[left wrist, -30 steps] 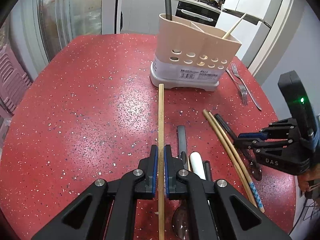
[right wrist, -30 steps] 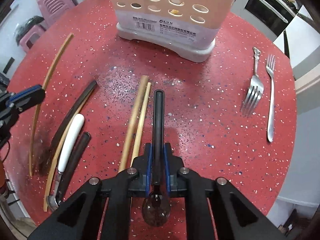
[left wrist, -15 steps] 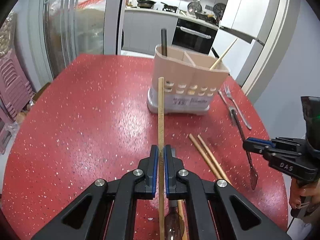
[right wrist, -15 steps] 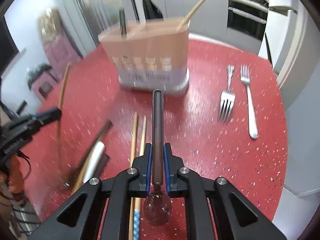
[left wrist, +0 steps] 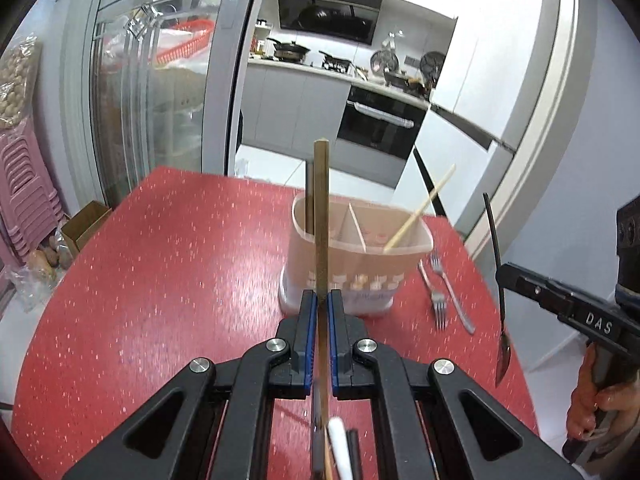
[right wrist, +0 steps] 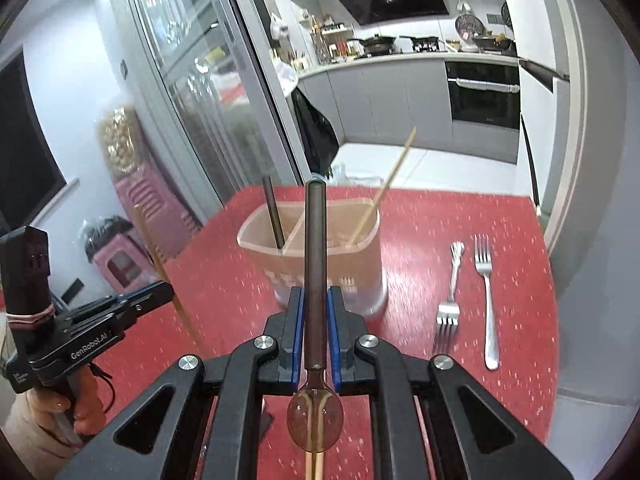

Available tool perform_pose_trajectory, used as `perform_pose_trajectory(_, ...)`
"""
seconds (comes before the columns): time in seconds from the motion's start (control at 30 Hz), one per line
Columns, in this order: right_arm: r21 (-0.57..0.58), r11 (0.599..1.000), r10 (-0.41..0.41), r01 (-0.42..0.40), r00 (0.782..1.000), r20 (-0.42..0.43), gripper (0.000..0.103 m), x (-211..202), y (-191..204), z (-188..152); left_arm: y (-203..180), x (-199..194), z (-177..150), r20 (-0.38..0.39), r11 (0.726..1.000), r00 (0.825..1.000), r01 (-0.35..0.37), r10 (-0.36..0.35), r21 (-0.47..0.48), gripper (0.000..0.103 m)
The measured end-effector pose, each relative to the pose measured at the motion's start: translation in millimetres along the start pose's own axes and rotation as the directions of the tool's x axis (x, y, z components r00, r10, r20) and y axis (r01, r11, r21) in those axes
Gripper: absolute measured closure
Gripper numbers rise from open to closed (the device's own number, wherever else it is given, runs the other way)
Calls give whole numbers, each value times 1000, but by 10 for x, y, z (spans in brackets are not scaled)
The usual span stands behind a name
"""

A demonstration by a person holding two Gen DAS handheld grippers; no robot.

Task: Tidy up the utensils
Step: 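Lift the spoon with the right tool while the left tool carries the chopstick to the holder, then lower the spoon into the holder with the right tool while the left tool releases the chopstick there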

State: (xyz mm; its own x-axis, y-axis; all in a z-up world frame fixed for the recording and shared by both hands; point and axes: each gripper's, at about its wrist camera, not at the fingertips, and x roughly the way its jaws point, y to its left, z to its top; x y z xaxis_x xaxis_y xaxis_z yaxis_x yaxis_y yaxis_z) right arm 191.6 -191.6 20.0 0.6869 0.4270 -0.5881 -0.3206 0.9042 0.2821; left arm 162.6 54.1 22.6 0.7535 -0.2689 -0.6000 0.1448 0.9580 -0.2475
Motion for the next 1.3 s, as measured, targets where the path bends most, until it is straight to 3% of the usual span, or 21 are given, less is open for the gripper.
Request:
perform_pose_trajectory(0.47,-1,999,45,-45,994,98,91,189,96,632,4,-77,1005,157,1000,988,0,2,-15,75)
perform_pose_trajectory(0.77,17,999,40,-42,990,138,91,468,11,899,17,13,1346,208,1000,978,-5,8,-13,75)
perform_pose_trajectory(0.93,34,999,21,-27,987,159,91,695,-70,942,23,226,1376,214,1000,977,-9,12,-14,75)
perform_pose_trajectory(1.3,2,1000,-19,19,985,172,91,1130,-138,799,66,802,1116,123,999,991,-42,43,-8,75)
